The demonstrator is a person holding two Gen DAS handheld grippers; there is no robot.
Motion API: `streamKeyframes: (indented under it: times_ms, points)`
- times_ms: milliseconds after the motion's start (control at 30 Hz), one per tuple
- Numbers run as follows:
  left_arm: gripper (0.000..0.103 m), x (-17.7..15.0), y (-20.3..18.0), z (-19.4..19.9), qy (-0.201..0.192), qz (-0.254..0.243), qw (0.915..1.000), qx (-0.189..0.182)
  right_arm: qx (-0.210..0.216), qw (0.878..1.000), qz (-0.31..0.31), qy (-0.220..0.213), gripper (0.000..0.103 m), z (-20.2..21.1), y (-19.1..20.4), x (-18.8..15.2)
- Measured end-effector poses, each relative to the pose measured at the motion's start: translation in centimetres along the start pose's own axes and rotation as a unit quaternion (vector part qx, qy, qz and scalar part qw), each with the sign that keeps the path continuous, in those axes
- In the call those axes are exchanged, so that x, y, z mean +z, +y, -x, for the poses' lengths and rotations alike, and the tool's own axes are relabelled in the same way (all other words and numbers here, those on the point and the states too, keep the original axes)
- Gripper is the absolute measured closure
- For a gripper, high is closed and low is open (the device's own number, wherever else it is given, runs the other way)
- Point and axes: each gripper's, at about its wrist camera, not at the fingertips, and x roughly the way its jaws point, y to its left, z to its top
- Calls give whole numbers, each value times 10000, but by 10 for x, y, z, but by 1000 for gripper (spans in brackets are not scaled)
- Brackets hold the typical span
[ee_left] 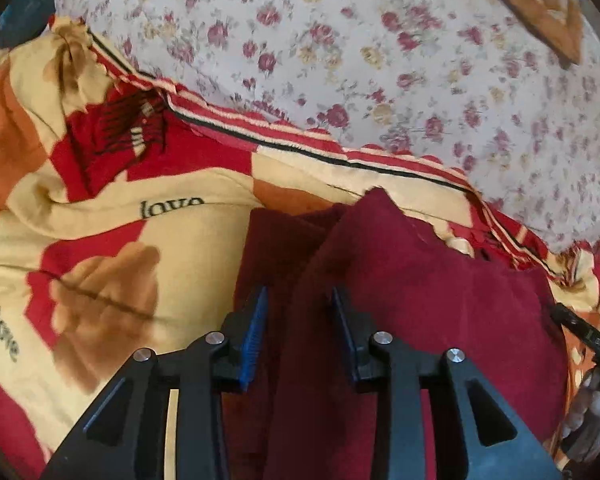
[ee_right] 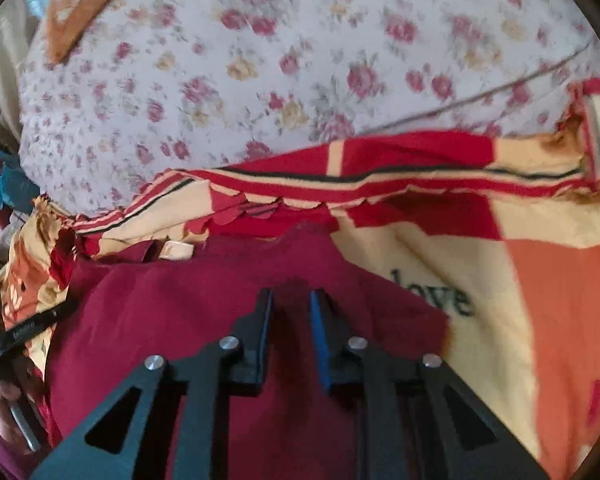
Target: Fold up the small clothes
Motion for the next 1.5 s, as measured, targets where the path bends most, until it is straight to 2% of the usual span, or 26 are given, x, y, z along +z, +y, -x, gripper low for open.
streamKeyframes:
  times_ms: [67, 133, 233, 367, 400, 467, 533, 633, 767, 900, 1000, 1133, 1267, 1500]
  points:
    - [91, -9, -3, 15, -45, -108, 9998, -162, 112, 9997, 197, -58, 70, 29, 4, -15]
    - [91, -23, -6, 30, -72, -264, 9993, -254, 200, 9990, 407, -39, 63, 53, 9, -35]
    - [91, -46, -7, 44, -104, -479, 9983, -316, 127, 9981, 607, 41, 63, 74, 11, -66]
    - [91, -73, -3, 45, -44, -593, 9982, -104, 246, 9978, 508, 348, 63, 67, 8, -101]
    - [91, -78, -1, 44, 20, -557, 9984, -100, 244, 9975, 533, 385, 65, 65, 9, -106]
    - [91, -86, 5, 44, 23, -423, 9991, -92, 200, 9970, 657, 349, 86, 64, 14, -115]
    - [91, -90, 9, 49, -10, -346, 9994, -96, 199, 9972, 644, 331, 93, 68, 16, -117]
    - [91, -95, 11, 54, -49, -321, 9994, -96, 273, 9977, 569, 246, 96, 84, 10, -120]
    - [91, -97, 12, 54, -51, -357, 9993, -76, 155, 9978, 500, 416, 96, 78, 0, -137]
    - [91, -98, 10, 56, -110, -475, 9988, -41, 135, 9984, 472, 276, 95, 93, 3, -134]
    - [91, -99, 10, 56, -142, -513, 9986, -42, -85, 9986, 501, 146, 88, 109, 11, -127]
    - [91, -99, 11, 54, -152, -471, 9987, -88, -39, 9980, 627, -109, 81, 119, 29, -114]
    - [91, -99, 12, 50, -142, -379, 9991, -161, 175, 9950, 981, -32, 80, 95, 69, -97]
    - [91, -99, 17, 44, -96, -230, 9991, -351, 319, 9852, 1645, 354, 80, 5, 143, -68]
